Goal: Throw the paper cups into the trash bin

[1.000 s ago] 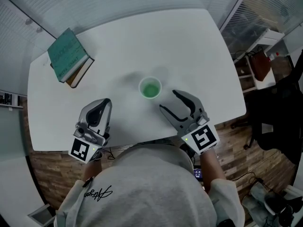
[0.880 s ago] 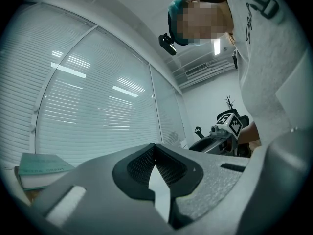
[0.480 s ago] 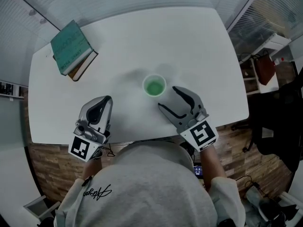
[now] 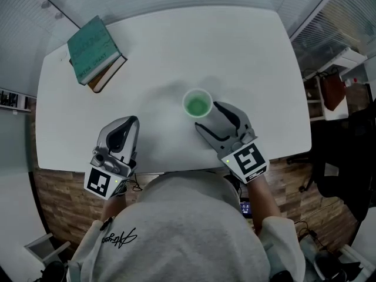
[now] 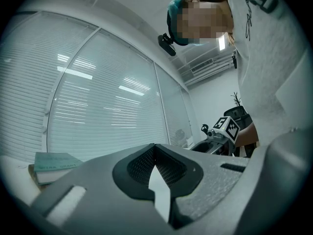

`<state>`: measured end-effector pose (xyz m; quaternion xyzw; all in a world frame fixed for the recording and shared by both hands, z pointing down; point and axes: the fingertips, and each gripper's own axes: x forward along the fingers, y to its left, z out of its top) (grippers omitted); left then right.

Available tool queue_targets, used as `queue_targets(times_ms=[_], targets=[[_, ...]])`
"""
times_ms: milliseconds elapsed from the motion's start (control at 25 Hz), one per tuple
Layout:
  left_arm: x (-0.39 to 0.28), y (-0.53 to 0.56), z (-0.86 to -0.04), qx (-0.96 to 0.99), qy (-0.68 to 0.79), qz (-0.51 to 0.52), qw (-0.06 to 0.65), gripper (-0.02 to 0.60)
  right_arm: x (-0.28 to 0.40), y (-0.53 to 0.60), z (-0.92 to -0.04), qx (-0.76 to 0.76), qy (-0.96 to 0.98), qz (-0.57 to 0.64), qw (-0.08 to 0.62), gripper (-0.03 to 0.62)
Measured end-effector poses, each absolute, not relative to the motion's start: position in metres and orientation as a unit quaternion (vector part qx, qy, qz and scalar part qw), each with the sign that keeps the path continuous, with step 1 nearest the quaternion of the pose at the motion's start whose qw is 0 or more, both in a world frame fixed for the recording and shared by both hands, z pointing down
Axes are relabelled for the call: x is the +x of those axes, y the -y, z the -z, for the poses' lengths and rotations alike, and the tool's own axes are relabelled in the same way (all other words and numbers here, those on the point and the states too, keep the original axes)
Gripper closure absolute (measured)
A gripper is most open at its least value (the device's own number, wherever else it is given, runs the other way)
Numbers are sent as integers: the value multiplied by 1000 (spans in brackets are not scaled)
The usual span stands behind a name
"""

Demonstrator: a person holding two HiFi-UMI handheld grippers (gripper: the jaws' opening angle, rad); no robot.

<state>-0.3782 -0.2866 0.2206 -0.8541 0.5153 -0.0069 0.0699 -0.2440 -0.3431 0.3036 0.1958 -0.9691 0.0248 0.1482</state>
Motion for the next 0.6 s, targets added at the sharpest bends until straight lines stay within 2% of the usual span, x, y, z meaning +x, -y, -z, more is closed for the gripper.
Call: queue_targets(times_ms=[400,600], targets=[[-385,279,-212,-849,-522,-11,80,578,-255,349,-314,187,971,-22,146,326],[-392,278,-215,-838,-539,12,79,578,-259,352,-316,182,971,-28,154,324]])
